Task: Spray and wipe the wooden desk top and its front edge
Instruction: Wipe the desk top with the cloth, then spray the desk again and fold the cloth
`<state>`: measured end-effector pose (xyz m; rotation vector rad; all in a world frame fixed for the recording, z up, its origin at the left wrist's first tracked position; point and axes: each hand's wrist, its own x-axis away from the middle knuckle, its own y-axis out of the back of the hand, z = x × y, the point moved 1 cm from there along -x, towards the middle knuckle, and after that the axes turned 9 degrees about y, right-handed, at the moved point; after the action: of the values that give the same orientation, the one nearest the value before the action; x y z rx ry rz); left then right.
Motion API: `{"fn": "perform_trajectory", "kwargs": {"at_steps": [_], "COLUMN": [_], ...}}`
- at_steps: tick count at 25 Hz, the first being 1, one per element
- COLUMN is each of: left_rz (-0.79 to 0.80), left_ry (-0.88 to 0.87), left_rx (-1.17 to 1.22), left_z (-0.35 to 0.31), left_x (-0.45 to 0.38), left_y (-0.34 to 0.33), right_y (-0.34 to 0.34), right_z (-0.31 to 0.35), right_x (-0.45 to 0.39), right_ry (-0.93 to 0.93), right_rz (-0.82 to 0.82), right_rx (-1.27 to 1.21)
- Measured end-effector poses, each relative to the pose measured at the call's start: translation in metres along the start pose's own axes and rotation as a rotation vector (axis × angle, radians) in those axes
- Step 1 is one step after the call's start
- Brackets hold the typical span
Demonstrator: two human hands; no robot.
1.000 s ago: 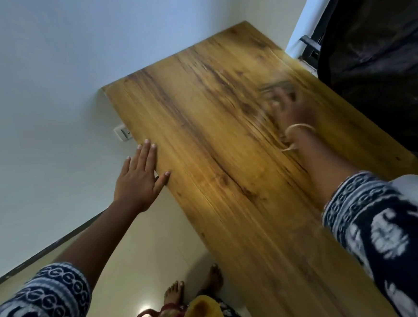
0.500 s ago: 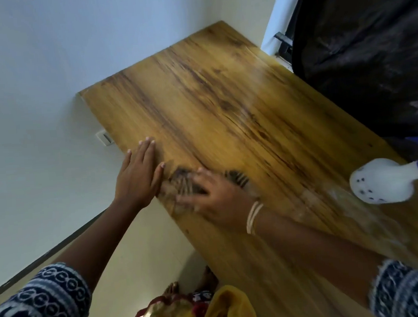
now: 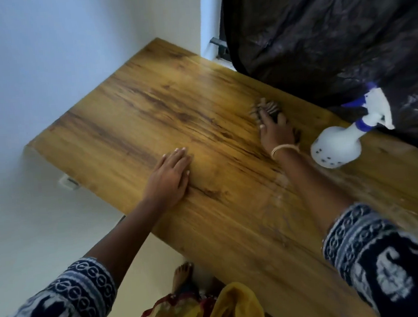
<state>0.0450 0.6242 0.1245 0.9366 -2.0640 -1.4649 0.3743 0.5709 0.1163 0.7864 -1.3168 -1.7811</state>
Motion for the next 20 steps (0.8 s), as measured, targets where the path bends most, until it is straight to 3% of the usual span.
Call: {"fn": "perform_trajectory", "kwargs": {"at_steps": [3,6,7,11,13,16,20], "left_rz": [0.012,0.081,0.117,0.202,0.194,0.169,0.186], "left_ry": [-0.070,-0.103,-0.116,-0.165,-0.164,-0.175,-0.109], "left_rx": [0.043,0.115,0.145,0.275,0.282,0.295,0.220], "left_z": [-0.007,-0.026,-0.035,-0.070,-0.083,-0.090,-0.085], "left_x": [-0.016,-0.032,-0.038,-0.058,-0.065,-0.076,-0.093], "left_y": [0.005,0.007,0.006,-0.001,-0.001,0.000,-0.003], "right_y": [-0.010,-0.013,-0.006,0.041,0.061,0.089,0.106], "right_z": [0.030,0.041,0.042,0.030,0.016,-0.005,-0.029], "right_x": [0.079,0.125,0.128,0.132,0.133,0.127,0.102], "right_ry": [0.210,0.201,0.150,-0.280,-0.538,-0.773,-0.725], "right_rz": [-0.041,0.000,-0.031,-0.633,-0.778,-0.825,-0.679], "right_rx": [0.015,0.021,-0.027,-0.427,-0.579,-0.535,-0.435]}}
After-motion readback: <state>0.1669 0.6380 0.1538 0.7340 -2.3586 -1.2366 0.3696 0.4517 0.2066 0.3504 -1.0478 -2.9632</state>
